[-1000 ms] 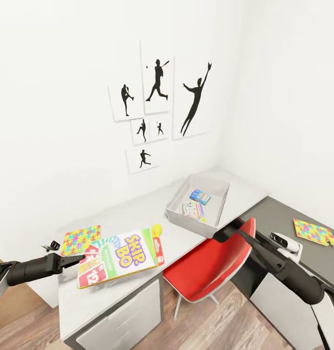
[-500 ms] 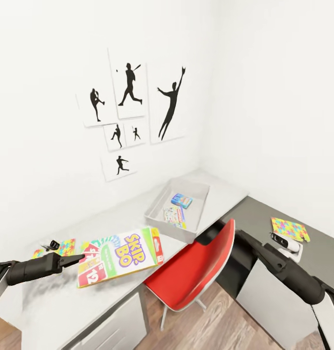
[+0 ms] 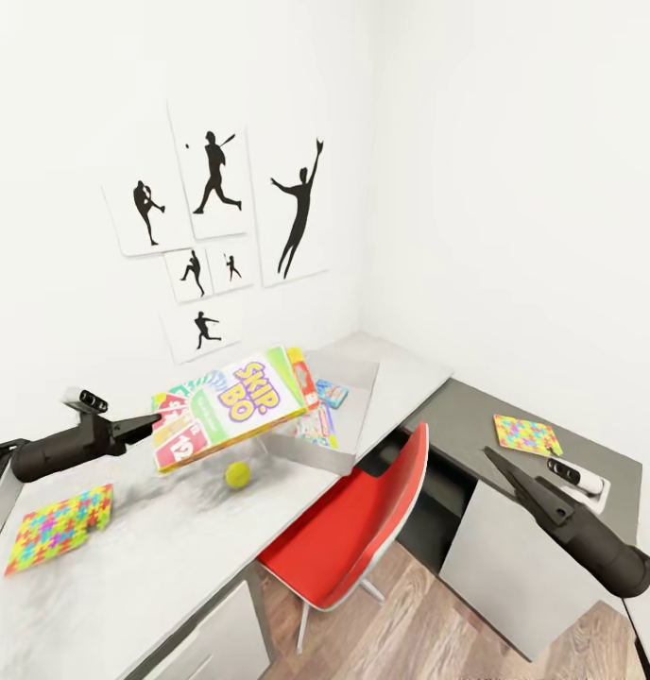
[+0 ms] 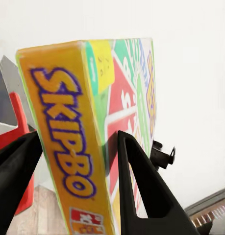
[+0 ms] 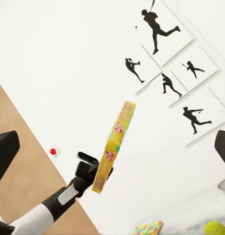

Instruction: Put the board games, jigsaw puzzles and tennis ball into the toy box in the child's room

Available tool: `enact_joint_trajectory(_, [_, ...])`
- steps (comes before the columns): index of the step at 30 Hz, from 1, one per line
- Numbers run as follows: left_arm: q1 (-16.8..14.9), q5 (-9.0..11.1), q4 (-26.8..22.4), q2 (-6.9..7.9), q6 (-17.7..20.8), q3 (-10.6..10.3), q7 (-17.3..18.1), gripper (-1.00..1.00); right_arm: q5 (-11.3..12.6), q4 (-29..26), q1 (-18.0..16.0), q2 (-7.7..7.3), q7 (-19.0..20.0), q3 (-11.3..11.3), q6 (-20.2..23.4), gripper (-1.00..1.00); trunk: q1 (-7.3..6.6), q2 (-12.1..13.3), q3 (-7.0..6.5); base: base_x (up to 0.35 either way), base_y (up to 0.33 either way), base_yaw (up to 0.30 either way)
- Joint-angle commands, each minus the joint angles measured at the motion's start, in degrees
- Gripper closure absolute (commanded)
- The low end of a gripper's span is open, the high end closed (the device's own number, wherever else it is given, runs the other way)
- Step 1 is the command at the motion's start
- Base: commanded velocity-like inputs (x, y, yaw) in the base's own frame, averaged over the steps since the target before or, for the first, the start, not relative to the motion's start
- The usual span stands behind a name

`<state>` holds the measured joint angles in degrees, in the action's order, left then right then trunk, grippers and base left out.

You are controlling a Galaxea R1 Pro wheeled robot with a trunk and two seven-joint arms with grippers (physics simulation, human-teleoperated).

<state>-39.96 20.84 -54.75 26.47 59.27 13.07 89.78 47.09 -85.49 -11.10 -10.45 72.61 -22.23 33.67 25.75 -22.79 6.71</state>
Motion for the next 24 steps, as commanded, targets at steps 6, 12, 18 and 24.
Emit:
enact_joint_trajectory(6, [-4.6, -0.1, 0.8, -7.69, 0.7, 0.1, -11.2, 1.00, 0.3, 0.2, -0.1, -0.01, 0.1, -0.2, 0.5, -1.00, 0.03, -0.1, -0.29, 0.000, 0.000, -0.192])
enact_joint_trajectory(12, [-9.3, 0.1, 1.6, -14.48, 0.6, 0.6, -29.6, 1.00, 0.3, 0.2, -0.1, -0.01, 0.1, -0.2, 0.3, -1.00, 0.03, -0.1, -0.70, 0.000, 0.000, -0.183])
enact_joint_trajectory(18, [-13.1, 0.8, 1.8, -21.04, 0.1, 8.9, -47.4, 1.00, 0.3, 0.2, 0.0, 0.01, 0.1, -0.2, 0.2, -1.00, 0.03, -0.1, -1.08, 0.000, 0.000, -0.162])
enact_joint_trajectory(24, [-13.6, 1.1, 1.8, -23.80, -0.2, 12.4, -55.7, 1.00, 0.3, 0.2, -0.1, 0.00, 0.1, -0.2, 0.2, -1.00, 0.03, -0.1, -1.26, 0.000, 0.000, -0.067])
